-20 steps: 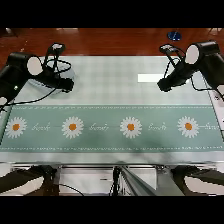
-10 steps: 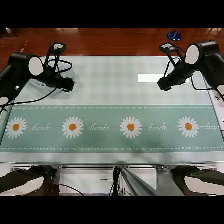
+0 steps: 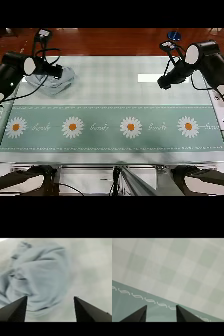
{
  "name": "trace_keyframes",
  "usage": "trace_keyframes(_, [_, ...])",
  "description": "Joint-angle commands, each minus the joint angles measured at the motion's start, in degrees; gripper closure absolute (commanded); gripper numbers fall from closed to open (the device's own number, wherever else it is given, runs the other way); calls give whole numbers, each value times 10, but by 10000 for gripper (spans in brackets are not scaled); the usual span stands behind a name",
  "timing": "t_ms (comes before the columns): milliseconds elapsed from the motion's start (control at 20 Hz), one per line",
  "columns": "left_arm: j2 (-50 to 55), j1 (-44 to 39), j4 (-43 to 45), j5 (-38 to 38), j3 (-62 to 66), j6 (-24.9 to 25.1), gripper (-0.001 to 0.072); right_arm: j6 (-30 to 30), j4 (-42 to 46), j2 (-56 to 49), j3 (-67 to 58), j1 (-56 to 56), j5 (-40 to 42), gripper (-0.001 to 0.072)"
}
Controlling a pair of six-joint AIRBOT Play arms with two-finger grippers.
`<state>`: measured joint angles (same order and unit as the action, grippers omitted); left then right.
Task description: Fold the shirts.
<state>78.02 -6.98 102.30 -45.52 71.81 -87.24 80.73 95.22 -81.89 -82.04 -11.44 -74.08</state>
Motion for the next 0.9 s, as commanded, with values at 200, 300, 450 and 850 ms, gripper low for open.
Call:
trace_keyframes(200, [117, 113, -197, 36, 0, 5, -13, 1, 3, 0, 0, 0, 8, 264])
trace_keyframes(300, [145, 113, -197, 37, 0, 12, -13, 1, 2, 0, 0, 0, 8, 264])
trace_keyframes(450, [179, 112, -198, 31, 0, 10, -1, 2, 2, 0, 0, 0, 8, 264])
trace_keyframes(850, [89, 97, -199, -78, 182, 11, 678, 2, 38, 3, 0, 0, -31, 378])
